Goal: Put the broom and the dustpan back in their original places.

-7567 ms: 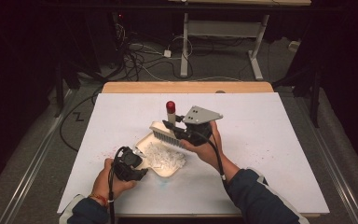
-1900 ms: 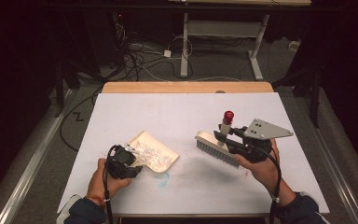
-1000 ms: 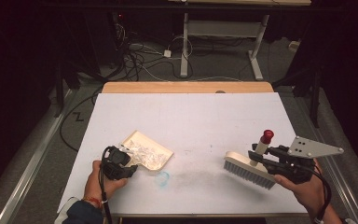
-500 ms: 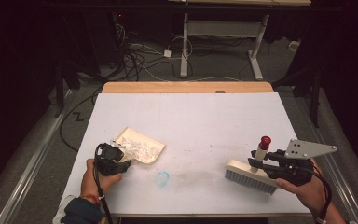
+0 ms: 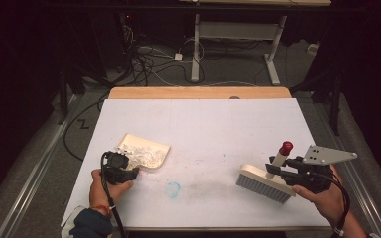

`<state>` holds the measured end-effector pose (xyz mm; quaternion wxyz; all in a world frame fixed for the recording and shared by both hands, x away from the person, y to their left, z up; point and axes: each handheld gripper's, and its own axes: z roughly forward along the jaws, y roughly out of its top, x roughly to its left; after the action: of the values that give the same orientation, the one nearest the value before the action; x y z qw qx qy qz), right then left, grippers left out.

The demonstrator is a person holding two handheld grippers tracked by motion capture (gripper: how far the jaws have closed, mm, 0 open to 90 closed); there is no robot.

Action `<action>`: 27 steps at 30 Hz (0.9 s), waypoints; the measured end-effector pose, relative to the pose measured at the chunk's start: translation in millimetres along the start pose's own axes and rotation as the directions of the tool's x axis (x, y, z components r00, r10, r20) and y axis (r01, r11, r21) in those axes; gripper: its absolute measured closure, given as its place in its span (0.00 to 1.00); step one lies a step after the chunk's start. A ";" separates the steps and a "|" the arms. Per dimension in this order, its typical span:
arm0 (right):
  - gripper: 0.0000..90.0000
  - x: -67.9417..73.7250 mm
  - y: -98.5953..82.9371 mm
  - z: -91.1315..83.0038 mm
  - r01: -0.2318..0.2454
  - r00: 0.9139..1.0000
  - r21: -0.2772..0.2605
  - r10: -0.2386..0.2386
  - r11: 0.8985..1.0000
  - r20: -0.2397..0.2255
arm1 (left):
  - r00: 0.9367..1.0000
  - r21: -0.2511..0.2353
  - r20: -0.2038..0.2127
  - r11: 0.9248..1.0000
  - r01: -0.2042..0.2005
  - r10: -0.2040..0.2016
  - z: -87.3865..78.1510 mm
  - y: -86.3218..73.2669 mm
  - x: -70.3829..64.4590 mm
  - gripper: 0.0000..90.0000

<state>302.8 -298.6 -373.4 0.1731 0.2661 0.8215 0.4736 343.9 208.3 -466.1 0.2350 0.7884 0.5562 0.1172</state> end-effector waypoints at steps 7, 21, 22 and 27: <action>0.75 -7.3 2.4 4.1 -0.026 0.999 -0.002 0.026 1.000 0.047 | 0.998 -0.020 0.037 0.999 -0.048 0.049 -6.7 -4.7 -22.2 0.42; 0.67 -57.8 14.1 50.3 -0.106 0.976 0.008 0.103 0.994 0.191 | 0.984 -0.287 0.026 0.944 -0.162 0.177 -36.6 -34.8 -15.2 0.24; 0.65 -64.7 18.2 63.1 -0.106 0.973 0.030 0.097 0.994 0.208 | 0.980 -0.307 0.015 0.933 -0.186 0.200 -36.9 -36.7 -17.0 0.23; 0.59 -74.2 25.6 87.8 -0.105 0.967 0.068 0.086 0.992 0.240 | 0.967 -0.336 -0.029 0.908 -0.249 0.254 -35.8 -37.4 -26.5 0.22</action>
<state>416.2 -272.5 -391.9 0.2358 0.3666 0.7996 0.4131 287.8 202.3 -451.9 0.3534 0.8025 0.4199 0.2339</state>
